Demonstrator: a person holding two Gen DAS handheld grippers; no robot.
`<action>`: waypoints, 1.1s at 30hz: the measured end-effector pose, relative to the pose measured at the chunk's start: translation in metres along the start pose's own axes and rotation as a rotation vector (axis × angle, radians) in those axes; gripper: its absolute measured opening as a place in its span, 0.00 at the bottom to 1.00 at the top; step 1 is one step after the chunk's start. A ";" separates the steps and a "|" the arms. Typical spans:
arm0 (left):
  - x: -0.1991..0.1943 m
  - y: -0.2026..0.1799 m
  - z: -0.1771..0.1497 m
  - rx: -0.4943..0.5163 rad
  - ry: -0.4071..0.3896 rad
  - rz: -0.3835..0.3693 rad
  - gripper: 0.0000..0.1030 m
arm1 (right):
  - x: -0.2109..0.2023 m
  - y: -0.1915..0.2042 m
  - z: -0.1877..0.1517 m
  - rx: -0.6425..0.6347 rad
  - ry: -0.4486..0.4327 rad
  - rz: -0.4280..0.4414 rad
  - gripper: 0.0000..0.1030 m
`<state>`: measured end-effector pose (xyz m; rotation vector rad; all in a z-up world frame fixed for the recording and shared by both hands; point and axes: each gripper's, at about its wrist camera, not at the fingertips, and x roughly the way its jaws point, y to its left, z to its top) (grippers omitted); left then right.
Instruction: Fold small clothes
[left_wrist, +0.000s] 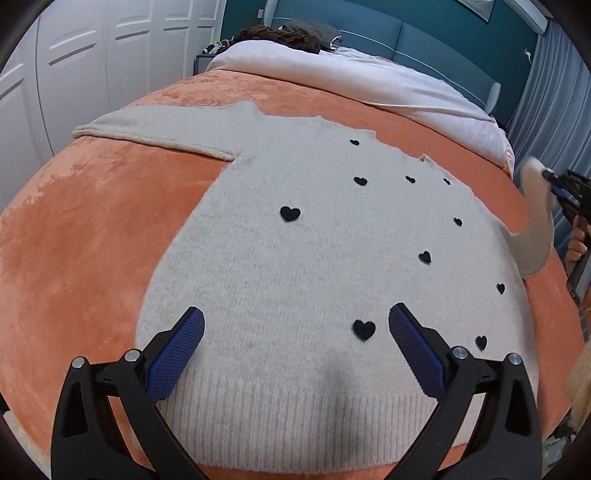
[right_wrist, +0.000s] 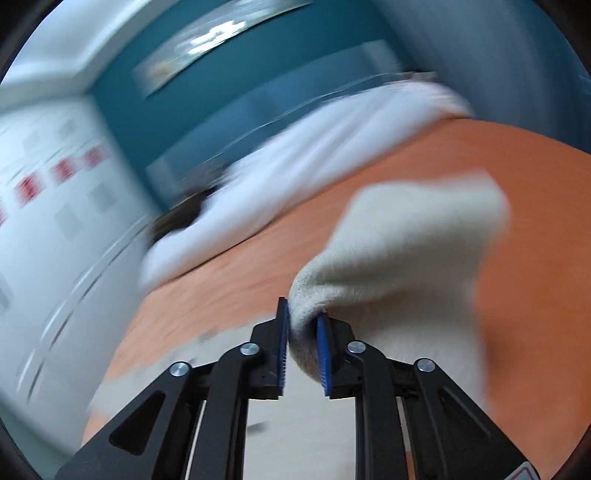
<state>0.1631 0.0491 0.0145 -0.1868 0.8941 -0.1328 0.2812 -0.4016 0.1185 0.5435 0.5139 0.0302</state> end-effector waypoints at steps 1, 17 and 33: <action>0.002 0.001 0.005 -0.015 -0.002 -0.008 0.95 | 0.016 0.028 -0.016 -0.036 0.049 0.069 0.34; 0.174 -0.063 0.173 -0.173 0.049 -0.188 0.95 | 0.007 -0.071 -0.137 0.282 0.224 -0.044 0.51; 0.169 -0.052 0.199 -0.274 -0.030 -0.318 0.09 | 0.025 -0.082 -0.093 0.413 0.048 0.009 0.07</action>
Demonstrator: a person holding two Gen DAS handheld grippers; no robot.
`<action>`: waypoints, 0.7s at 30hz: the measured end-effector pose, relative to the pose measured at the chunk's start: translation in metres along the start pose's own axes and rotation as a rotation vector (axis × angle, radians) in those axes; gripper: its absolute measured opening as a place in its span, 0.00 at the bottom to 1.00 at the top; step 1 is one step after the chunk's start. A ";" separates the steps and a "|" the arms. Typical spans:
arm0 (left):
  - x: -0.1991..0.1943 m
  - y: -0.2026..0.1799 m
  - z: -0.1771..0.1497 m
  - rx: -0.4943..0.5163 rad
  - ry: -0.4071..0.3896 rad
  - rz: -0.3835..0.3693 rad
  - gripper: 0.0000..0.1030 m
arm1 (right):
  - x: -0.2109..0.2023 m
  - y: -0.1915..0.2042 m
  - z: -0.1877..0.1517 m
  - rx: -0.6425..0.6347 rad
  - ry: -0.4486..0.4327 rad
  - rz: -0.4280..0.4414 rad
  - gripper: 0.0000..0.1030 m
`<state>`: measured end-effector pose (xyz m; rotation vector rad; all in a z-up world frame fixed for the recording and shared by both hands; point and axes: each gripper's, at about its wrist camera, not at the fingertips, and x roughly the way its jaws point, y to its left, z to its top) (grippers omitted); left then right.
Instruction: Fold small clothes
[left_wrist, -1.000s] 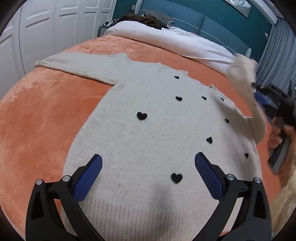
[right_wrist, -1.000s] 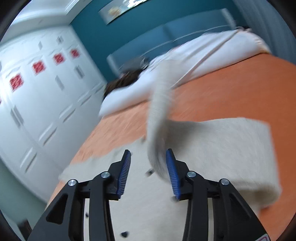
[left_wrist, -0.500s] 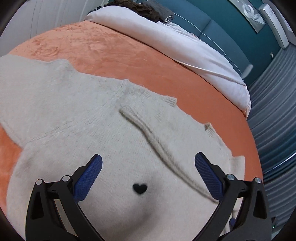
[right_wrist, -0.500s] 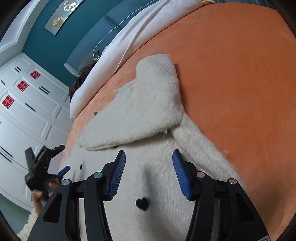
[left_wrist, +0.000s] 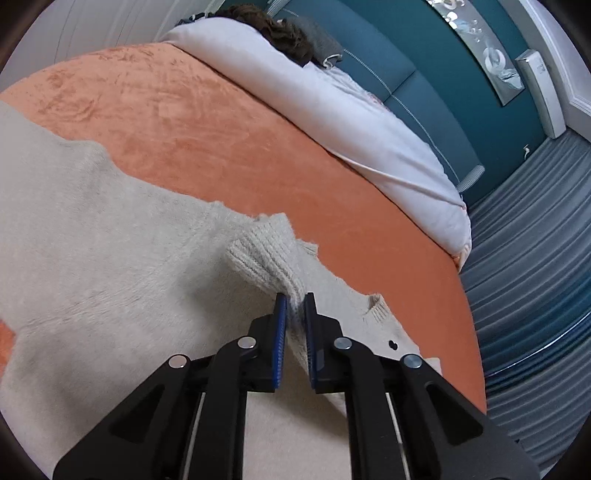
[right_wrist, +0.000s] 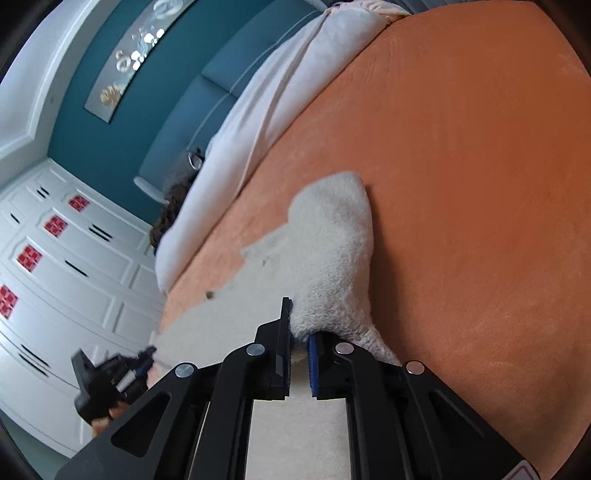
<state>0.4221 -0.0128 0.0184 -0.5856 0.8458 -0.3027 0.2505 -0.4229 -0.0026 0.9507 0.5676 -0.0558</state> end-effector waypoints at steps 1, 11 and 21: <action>-0.002 0.007 -0.007 0.007 0.006 0.016 0.09 | 0.003 -0.004 0.001 -0.038 0.002 -0.066 0.06; 0.024 0.041 -0.057 0.023 0.063 0.126 0.11 | 0.044 -0.012 -0.013 -0.154 0.153 -0.247 0.02; 0.023 0.048 -0.065 0.055 0.004 0.084 0.12 | 0.001 0.073 -0.030 -0.391 -0.029 -0.288 0.18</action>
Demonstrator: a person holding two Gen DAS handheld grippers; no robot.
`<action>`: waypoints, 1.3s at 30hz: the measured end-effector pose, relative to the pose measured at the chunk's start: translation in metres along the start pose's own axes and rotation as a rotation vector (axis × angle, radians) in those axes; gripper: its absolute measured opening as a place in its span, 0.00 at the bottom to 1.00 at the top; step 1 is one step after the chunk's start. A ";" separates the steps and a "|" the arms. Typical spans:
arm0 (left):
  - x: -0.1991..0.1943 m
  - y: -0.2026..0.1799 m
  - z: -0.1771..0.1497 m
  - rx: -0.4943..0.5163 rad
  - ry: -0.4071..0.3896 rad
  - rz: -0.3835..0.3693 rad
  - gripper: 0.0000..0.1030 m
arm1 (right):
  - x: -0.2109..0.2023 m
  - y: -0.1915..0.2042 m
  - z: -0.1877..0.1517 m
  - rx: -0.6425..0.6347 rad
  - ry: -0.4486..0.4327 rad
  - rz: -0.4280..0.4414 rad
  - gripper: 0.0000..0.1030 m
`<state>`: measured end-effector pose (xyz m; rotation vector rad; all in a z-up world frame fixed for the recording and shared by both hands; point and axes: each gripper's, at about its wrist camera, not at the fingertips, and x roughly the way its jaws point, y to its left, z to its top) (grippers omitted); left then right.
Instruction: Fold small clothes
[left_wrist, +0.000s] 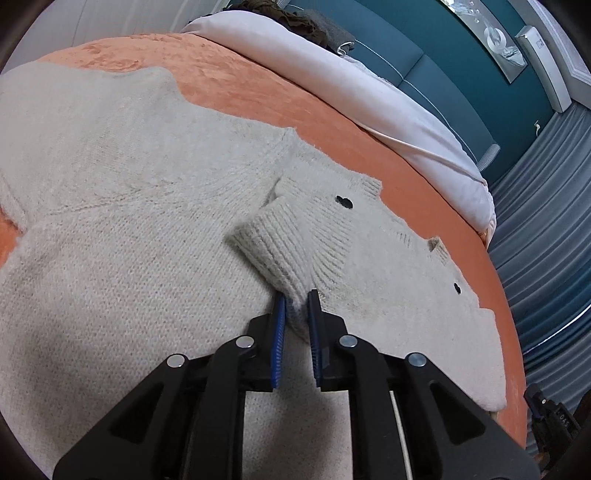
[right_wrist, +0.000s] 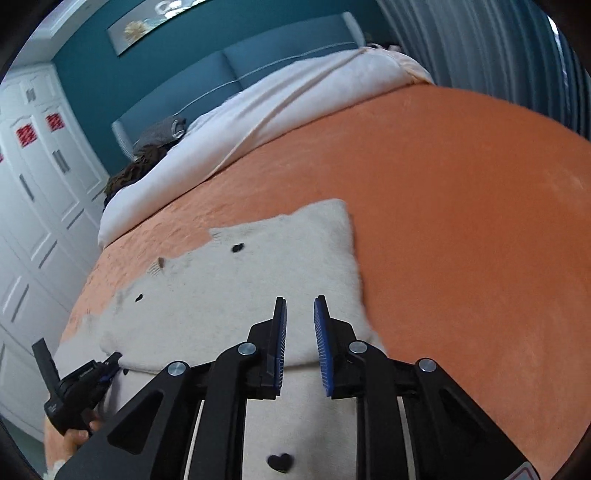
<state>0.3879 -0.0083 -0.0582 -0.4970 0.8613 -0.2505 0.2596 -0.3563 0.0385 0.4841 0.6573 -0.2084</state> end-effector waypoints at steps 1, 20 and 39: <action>0.000 0.000 0.000 -0.001 -0.001 -0.003 0.12 | 0.011 0.008 0.006 -0.038 0.013 0.014 0.17; -0.152 0.222 0.119 -0.289 -0.253 0.316 0.68 | -0.018 0.051 -0.126 -0.187 0.154 0.002 0.60; -0.192 0.142 0.214 -0.170 -0.334 0.017 0.04 | -0.008 0.054 -0.137 -0.247 0.152 -0.007 0.75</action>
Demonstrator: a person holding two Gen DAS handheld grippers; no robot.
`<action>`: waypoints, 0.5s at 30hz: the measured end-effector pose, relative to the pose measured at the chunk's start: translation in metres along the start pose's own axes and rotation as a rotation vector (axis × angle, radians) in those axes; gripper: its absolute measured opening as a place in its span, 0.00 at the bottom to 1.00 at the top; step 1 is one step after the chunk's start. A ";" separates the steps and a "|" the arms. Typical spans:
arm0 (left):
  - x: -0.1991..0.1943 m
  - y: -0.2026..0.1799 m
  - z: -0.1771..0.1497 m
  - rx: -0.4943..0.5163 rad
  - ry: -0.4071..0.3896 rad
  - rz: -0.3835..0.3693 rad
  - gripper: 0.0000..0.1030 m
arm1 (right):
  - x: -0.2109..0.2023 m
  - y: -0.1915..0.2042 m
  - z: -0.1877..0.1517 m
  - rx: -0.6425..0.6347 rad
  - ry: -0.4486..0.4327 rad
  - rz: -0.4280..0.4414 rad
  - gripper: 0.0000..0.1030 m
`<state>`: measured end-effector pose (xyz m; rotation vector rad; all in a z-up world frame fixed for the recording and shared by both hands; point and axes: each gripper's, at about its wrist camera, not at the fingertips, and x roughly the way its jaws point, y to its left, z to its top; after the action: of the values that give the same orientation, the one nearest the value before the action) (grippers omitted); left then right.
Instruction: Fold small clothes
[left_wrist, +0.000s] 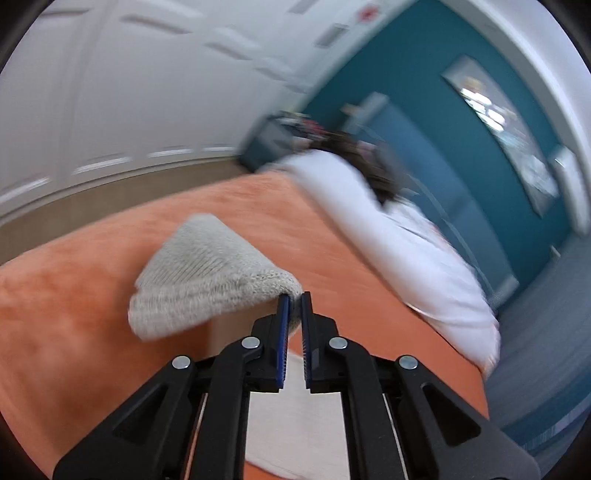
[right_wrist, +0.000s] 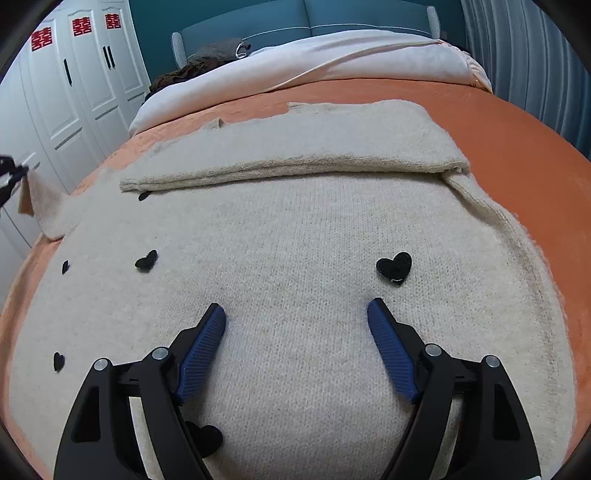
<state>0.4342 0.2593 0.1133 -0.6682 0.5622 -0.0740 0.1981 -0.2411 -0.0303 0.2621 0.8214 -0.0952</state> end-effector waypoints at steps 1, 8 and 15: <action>-0.003 -0.040 -0.013 0.064 0.020 -0.070 0.04 | -0.001 -0.001 0.000 0.002 -0.001 0.004 0.75; 0.027 -0.190 -0.195 0.292 0.338 -0.258 0.09 | -0.006 -0.009 0.000 0.020 -0.010 0.040 0.77; 0.034 -0.140 -0.314 0.172 0.493 -0.167 0.49 | -0.010 -0.016 0.001 0.043 -0.014 0.087 0.79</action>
<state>0.3172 -0.0368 -0.0196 -0.5265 0.9605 -0.4478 0.1892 -0.2574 -0.0251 0.3370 0.7937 -0.0334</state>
